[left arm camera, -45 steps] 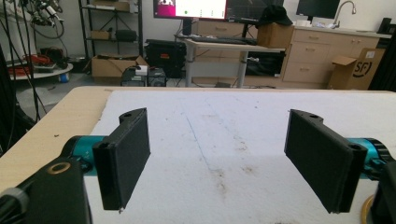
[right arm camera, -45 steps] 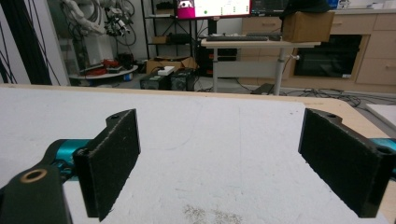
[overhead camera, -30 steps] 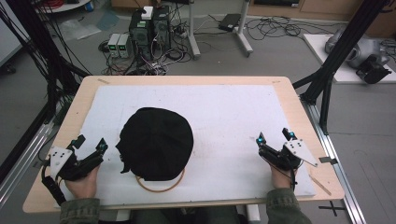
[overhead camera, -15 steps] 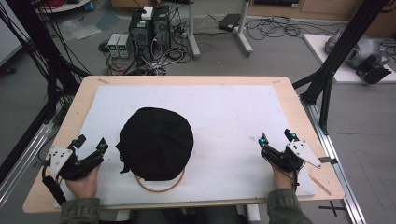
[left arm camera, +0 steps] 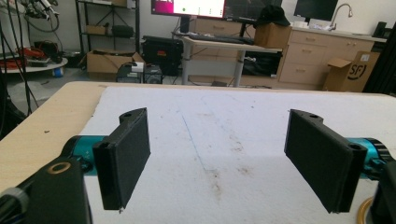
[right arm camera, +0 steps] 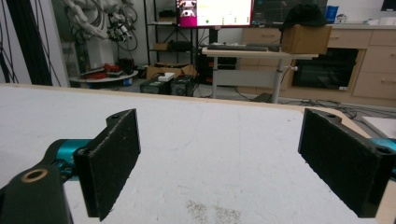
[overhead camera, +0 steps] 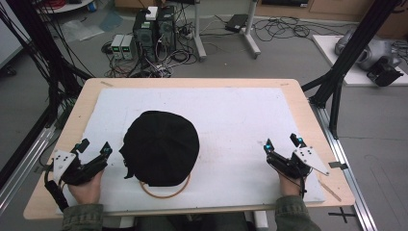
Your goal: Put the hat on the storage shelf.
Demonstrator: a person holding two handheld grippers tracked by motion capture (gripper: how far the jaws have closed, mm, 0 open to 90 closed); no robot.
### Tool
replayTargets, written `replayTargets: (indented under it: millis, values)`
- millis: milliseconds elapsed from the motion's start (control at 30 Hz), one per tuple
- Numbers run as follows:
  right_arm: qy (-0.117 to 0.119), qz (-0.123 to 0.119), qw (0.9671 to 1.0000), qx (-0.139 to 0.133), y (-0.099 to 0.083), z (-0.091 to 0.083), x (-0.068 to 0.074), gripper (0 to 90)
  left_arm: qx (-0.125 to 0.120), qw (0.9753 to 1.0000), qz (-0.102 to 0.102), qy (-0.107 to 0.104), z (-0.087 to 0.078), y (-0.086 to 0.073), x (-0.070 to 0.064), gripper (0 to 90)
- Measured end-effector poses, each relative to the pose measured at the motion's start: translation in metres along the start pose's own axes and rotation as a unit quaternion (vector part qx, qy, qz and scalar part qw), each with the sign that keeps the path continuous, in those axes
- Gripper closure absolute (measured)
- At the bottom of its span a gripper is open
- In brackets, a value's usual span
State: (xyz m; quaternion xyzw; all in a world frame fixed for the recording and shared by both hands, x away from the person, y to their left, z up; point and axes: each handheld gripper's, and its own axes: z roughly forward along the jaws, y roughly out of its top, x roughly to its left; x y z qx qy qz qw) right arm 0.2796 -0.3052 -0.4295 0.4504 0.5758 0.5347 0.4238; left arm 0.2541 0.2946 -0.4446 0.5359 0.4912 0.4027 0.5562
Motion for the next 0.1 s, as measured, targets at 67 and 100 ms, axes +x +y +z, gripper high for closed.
replayTargets:
  millis: [67, 100]
  values:
    - [0.005, 0.004, 1.0000, 0.004, -0.0006, 0.0013, 0.0002, 12.1, 0.001, 1.0000, 0.000, -0.001, 0.0000, 0.0000, -0.0003, 22.6]
    - [0.005, 0.004, 1.0000, 0.004, -0.0006, 0.0013, 0.0002, 12.1, 0.002, 1.0000, 0.001, -0.001, 0.0000, 0.0000, -0.0003, 22.6]
